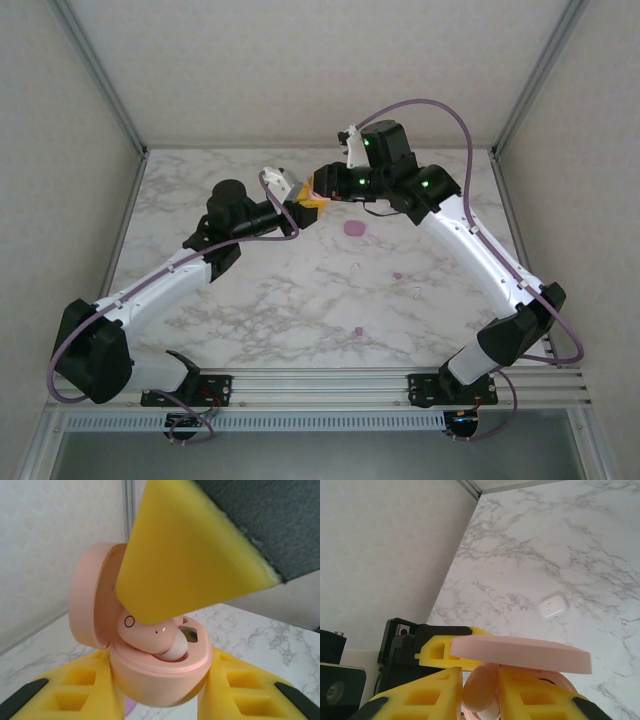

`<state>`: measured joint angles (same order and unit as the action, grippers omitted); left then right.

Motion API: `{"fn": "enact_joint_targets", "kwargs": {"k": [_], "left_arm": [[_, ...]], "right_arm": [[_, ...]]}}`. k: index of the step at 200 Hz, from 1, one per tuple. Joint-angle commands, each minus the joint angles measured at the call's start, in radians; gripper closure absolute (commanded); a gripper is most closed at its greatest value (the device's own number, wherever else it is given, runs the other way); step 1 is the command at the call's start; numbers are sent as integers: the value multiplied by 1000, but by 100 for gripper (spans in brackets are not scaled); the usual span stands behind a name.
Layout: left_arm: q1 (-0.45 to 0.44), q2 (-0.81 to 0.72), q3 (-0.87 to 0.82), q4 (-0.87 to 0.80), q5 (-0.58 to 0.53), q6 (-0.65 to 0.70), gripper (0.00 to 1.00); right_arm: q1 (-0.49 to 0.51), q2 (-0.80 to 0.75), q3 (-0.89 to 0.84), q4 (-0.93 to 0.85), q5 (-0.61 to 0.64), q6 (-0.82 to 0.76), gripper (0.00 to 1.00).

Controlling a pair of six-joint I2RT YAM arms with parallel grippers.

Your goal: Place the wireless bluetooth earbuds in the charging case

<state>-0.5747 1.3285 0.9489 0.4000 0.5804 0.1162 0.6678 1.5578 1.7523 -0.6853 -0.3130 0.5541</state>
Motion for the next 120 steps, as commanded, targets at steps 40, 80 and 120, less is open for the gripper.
{"fn": "enact_joint_targets", "kwargs": {"k": [40, 80, 120], "left_arm": [[-5, -29, 15, 54, 9, 1, 90], [-5, -31, 15, 54, 9, 1, 90], [-6, -29, 17, 54, 15, 2, 90]], "right_arm": [[6, -34, 24, -66, 31, 18, 73], [7, -41, 27, -67, 39, 28, 74], [6, -35, 30, -64, 21, 39, 74]]}}
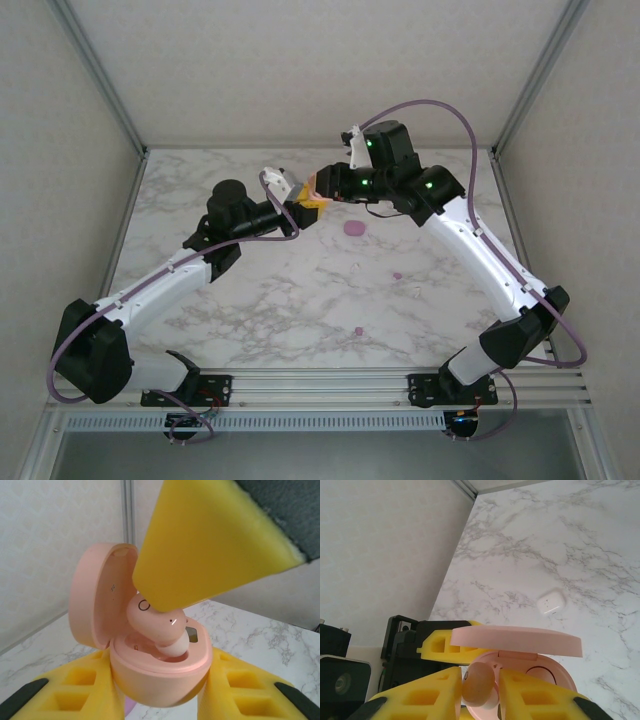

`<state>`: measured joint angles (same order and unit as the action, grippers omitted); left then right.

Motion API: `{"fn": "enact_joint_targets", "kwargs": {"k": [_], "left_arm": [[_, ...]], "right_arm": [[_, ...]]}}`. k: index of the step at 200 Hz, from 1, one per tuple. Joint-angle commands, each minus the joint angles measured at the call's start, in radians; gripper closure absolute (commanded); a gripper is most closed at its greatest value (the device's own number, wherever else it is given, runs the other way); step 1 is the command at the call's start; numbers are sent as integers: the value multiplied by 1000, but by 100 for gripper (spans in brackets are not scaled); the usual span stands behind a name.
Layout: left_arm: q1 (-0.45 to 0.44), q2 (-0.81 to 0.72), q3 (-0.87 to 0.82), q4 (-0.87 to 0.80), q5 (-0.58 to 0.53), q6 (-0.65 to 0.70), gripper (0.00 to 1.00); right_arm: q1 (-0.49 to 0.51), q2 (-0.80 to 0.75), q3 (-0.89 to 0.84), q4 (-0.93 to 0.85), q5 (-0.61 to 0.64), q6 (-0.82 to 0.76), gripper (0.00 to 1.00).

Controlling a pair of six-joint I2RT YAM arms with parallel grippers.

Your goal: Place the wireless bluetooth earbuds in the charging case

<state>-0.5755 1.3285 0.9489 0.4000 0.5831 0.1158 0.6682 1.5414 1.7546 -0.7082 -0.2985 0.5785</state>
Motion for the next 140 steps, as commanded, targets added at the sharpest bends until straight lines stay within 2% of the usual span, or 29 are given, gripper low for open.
{"fn": "enact_joint_targets", "kwargs": {"k": [1, 52, 140], "left_arm": [[-5, -28, 17, 54, 13, 2, 90], [-4, -29, 17, 56, 14, 2, 90], [-4, -31, 25, 39, 22, 16, 90]], "right_arm": [[5, -19, 29, -41, 5, 15, 74], [6, 6, 33, -16, -67, 44, 74], [6, 52, 63, -45, -62, 40, 72]]}}
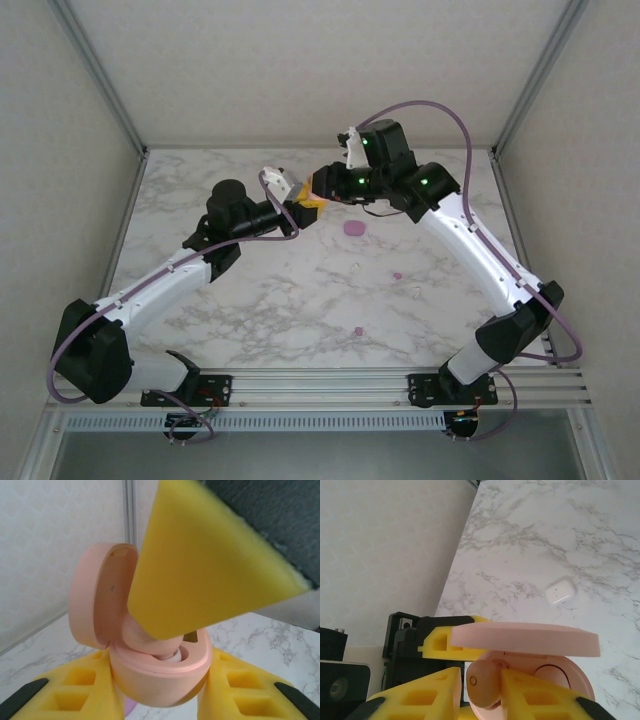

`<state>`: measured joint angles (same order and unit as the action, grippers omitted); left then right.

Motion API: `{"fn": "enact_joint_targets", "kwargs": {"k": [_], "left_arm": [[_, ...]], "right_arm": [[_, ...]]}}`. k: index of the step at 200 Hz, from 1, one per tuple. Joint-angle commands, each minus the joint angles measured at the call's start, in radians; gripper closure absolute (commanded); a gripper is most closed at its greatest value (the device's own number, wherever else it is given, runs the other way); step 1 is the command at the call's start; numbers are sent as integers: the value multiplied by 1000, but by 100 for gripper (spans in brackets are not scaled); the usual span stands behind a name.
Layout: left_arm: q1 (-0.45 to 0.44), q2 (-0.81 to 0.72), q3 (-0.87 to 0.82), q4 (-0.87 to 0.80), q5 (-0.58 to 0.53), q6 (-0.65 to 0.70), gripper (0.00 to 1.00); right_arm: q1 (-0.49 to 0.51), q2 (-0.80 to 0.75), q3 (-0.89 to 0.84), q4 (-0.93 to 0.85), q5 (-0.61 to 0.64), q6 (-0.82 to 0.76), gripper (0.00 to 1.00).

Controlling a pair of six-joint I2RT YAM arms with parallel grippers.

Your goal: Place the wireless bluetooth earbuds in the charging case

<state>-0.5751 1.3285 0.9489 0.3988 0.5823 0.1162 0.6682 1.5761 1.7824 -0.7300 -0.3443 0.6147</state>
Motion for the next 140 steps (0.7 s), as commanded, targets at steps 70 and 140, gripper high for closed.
{"fn": "enact_joint_targets", "kwargs": {"k": [70, 140], "left_arm": [[-6, -43, 11, 43, -2, 21, 90], [-6, -38, 16, 52, 2, 15, 90]], "right_arm": [[6, -12, 39, -37, 8, 1, 72], [5, -39, 37, -45, 24, 2, 71]]}}
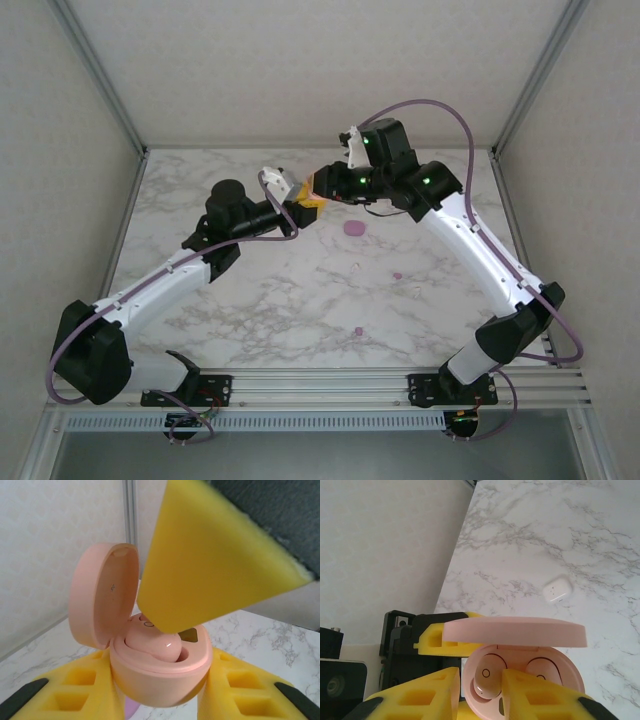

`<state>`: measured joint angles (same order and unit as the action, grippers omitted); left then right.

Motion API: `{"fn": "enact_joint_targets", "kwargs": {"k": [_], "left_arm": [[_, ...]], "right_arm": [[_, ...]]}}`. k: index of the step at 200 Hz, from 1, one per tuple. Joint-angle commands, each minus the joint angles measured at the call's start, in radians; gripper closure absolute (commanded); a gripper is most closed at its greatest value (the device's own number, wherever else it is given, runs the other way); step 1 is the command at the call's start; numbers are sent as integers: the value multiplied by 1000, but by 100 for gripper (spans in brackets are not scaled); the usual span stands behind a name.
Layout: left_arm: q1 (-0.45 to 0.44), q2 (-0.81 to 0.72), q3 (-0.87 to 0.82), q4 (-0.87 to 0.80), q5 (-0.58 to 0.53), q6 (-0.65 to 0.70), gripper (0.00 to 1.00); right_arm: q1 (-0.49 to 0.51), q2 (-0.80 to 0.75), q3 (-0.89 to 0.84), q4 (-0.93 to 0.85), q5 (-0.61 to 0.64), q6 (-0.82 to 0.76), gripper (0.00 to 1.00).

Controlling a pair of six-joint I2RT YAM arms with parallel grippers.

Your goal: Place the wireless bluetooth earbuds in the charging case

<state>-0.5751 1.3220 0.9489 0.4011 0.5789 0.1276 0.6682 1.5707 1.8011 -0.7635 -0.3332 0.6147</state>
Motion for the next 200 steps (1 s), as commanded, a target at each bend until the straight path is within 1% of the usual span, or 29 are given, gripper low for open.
{"fn": "enact_joint_targets", "kwargs": {"k": [1, 31, 60, 77, 93, 103, 120, 129, 161, 200], "left_arm": [[-5, -31, 16, 50, 6, 3, 90], [-6, -32, 13, 50, 7, 3, 90], [-5, -33, 6, 44, 0, 11, 90], [-5, -36, 1, 41, 5, 13, 90], [-6, -39, -2, 35, 21, 18, 90], [-6, -41, -3, 35, 38, 22, 89], [-11, -47, 0, 22, 67, 35, 89], [-14, -51, 5, 7, 79, 46, 89], [-26, -69, 25, -42, 101, 77, 89], [-32, -78, 34, -45, 83, 77, 89]], "right_arm": [[5, -33, 18, -11, 13, 2, 71], [6, -49, 18, 13, 3, 4, 71], [6, -117, -9, 92, -20, -16, 68], [5, -167, -22, 98, 52, -50, 67], [-10, -204, -50, 91, 168, -66, 64], [-41, -202, -53, 76, 185, -54, 63], [-106, -161, -24, 55, 104, -24, 61], [-124, -130, 1, 42, 57, -19, 60], [-134, -11, 108, -4, -64, -30, 56], [-135, 78, 175, -48, -168, -35, 53]]}}
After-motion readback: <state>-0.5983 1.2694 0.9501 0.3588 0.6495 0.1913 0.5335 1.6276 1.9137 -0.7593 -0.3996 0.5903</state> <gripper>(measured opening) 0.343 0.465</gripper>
